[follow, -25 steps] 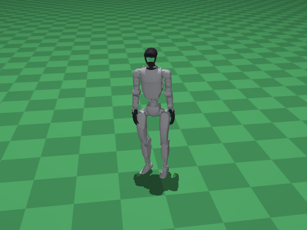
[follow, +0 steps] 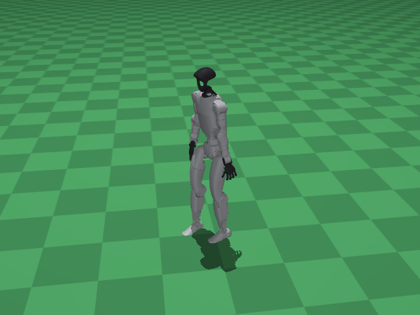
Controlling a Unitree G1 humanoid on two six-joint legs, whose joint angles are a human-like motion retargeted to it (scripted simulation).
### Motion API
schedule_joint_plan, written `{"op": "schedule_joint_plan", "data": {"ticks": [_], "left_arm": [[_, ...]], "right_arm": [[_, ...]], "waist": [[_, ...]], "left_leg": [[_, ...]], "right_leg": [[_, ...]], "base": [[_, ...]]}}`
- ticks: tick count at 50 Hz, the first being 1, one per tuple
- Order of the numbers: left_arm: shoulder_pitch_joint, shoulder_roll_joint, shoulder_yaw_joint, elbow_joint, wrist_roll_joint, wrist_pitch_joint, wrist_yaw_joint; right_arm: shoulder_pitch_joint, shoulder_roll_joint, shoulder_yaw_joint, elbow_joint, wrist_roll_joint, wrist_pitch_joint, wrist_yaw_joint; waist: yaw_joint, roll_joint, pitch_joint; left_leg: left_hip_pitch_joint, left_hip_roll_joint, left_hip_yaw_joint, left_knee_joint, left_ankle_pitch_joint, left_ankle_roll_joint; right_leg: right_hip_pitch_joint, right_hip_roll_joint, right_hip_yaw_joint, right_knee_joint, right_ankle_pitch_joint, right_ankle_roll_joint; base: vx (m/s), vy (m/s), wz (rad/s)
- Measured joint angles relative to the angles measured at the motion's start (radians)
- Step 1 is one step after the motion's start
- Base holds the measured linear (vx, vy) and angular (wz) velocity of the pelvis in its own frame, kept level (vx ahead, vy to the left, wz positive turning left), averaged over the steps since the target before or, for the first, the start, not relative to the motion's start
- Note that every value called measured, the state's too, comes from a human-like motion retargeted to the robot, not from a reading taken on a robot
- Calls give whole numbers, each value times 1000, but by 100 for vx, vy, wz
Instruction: In place motions
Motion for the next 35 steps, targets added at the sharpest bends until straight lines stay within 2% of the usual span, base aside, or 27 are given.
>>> {"op": "schedule_joint_plan", "data": {"ticks": [2, 4, 8, 10, 15, 17, 21, 23, 25, 27, 28, 30, 32, 33, 35], "left_arm": [[-8, 16, 3, 3, 26, 16, -6], [-8, 26, 26, 3, 58, 19, 7], [22, 32, 33, 8, 72, 16, 0], [39, 30, 25, 12, 61, 15, -22], [58, 21, 49, 4, 75, 30, -44], [63, 15, 59, -1, 77, 31, -38], [63, 3, 86, -24, 86, 33, -29], [61, 0, 104, -47, 95, 34, -23], [66, 4, 122, -75, 101, 29, -19], [91, 16, 139, -101, 112, 25, -28], [103, 14, 142, -106, 116, 27, -26], [117, 10, 131, -121, 80, 28, -14], [96, 19, 119, -129, 34, 14, -33], [75, 25, 119, -130, 23, 10, -54], [54, 17, 135, -137, 37, 16, -70]], "right_arm": [[-19, 8, 30, 24, 48, -26, -15], [-32, 14, 42, 54, 73, -33, -7], [-30, 10, 30, 99, 90, -27, -6], [-29, -1, 17, 111, 95, -27, -18], [-66, -34, -24, 132, 128, -25, -12], [-77, -45, -39, 135, 143, -23, -8], [-85, -67, -72, 141, 177, -20, -11], [-79, -74, -84, 154, 192, -16, -20], [-68, -76, -92, 177, 196, -8, -30], [-32, -74, -99, 221, 189, 13, -30], [-11, -72, -107, 244, 189, 25, -26], [10, -65, -112, 279, 198, 53, -22], [8, -52, -129, 285, 198, 69, -25], [3, -48, -135, 279, 196, 69, -22], [9, -49, -134, 262, 190, 62, -13]], "waist": [[-62, 17, 1], [-89, 27, -8], [-77, 41, -41], [-81, 49, -60], [-111, 67, -91], [-116, 84, -99], [-79, 133, -130], [-49, 142, -147], [-34, 134, -170], [3, 73, -211], [13, 56, -229], [54, -23, -208], [55, -73, -149], [55, -71, -131], [98, -71, -118]], "left_leg": [[15, 38, 105, -23, -11, 8], [29, 63, 208, -42, -26, 10], [65, 117, 481, -62, -71, -2], [88, 141, 629, -60, -100, -14], [157, 158, 985, -63, -146, -65], [177, 157, 1058, -70, -148, -90], [219, 159, 1225, -76, -123, -146], [244, 161, 1254, -59, -97, -173], [268, 158, 1269, -28, -67, -187], [309, 116, 1285, 21, -1, -135], [309, 132, 1243, 75, 37, -83], [328, 132, 1161, 210, 86, 51], [312, 177, 1010, 382, 104, 163], [274, 227, 933, 483, 100, 161], [181, 250, 791, 601, 102, 115]], "right_leg": [[-28, -20, -148, -9, -42, -45], [-45, -49, -332, -22, -95, -54], [-27, -133, -830, -44, -181, 19], [-10, -152, -982, -41, -185, 37], [1, -174, -1079, 27, -162, 20], [17, -174, -1132, 49, -168, 17], [102, -149, -1398, 51, -180, -3], [124, -138, -1376, 67, -174, -10], [120, -137, -1306, 74, -217, -2], [28, -185, -1035, 145, -259, -21], [16, -229, -1029, 174, -258, -23], [41, -280, -996, 171, -257, -45], [70, -304, -907, 169, -255, -41], [92, -308, -927, 153, -238, -38], [96, -268, -854, 107, -215, -57]], "base": [[-57, 21, -288], [-50, 17, -333], [-41, 13, -417], [-45, 7, -388], [-44, 7, -378], [-39, 7, -374], [-27, 1, -383], [-5, -4, -326], [11, -14, -275], [45, -25, -253], [51, -33, -204], [34, -37, -193], [2, -29, -156], [-3, -20, -178], [5, -12, -227]]}}
